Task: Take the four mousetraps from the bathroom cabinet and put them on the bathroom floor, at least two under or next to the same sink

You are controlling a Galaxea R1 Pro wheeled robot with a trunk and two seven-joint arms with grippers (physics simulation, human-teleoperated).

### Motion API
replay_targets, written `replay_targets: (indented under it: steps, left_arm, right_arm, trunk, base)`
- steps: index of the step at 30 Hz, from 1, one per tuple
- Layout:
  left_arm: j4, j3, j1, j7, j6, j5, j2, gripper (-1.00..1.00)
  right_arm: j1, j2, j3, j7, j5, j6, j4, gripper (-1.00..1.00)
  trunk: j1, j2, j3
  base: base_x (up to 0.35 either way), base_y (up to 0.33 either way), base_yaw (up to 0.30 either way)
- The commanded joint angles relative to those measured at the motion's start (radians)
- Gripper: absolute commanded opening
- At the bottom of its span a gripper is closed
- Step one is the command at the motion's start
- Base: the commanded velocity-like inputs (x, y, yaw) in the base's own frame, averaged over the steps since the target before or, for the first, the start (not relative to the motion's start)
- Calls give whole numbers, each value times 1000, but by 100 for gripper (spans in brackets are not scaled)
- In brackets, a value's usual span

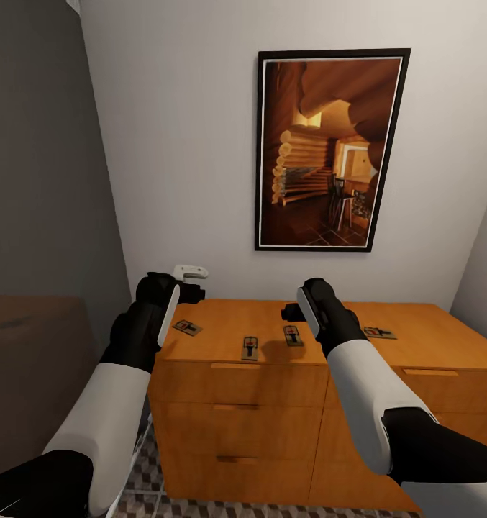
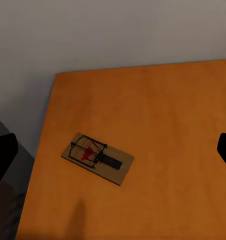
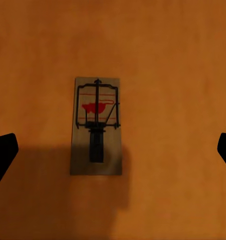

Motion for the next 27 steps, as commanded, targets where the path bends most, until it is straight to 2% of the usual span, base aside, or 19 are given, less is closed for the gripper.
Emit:
replay_targets:
  steps: [1, 6, 11, 16, 27]
  left_arm:
    - [-1, -1, -1, 2, 4, -1, 0, 100]
    - [-1, -1, -1, 2, 4, -1, 0, 100]
    - [-1, -1, -1, 2, 4, -1, -1, 100]
    - [-1, -1, -1, 2, 4, -1, -1, 100]
    - [-1, -1, -1, 2, 4, -1, -1, 100]
  right_arm:
    - [-2, 1, -3, 0, 3, 4, 1, 100]
    - [-24, 1, -5, 0, 0, 4, 53, 100]
    - [-77, 1, -5, 1, -4, 4, 154, 100]
    - [-110, 1, -5, 1, -18, 4, 208, 100]
    - [-140, 1, -5, -1, -26, 4, 233, 100]
  trunk:
    - [0, -1, -1]
    - [0, -1, -1]
    - [0, -1, -1]
    - [0, -1, -1]
    - [0, -1, -1]
  base:
    - [0, 0, 0]
    - [0, 0, 0]
    - [0, 0, 0]
    - [0, 0, 0]
    - [0, 0, 0]
